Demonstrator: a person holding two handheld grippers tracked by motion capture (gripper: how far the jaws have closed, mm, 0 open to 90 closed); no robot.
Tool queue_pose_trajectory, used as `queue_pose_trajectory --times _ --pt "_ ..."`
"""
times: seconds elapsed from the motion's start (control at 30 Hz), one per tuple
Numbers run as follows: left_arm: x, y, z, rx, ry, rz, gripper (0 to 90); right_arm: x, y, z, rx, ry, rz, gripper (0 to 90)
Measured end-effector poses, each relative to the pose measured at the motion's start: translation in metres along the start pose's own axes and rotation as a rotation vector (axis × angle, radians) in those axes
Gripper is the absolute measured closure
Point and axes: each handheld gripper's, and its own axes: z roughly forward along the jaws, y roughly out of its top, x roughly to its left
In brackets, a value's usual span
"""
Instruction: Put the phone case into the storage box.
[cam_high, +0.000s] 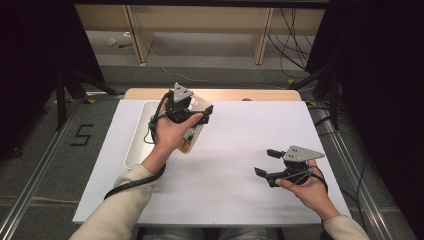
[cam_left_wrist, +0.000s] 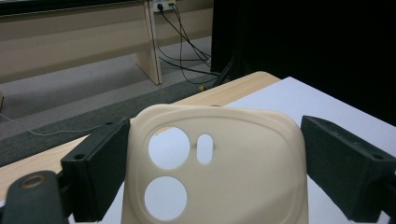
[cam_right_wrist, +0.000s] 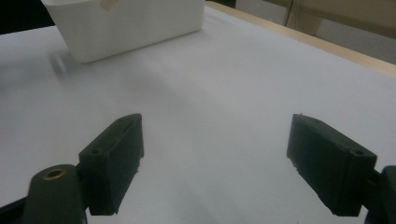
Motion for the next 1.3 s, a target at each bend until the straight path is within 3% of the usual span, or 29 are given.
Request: queue_pose_trajectory --times 1.3 --pt "0.026 0.01 -0.014 -0.052 0.097 -0.031 11.3 0.0 0.0 0.0 0.002 0.003 -0.002 19.7"
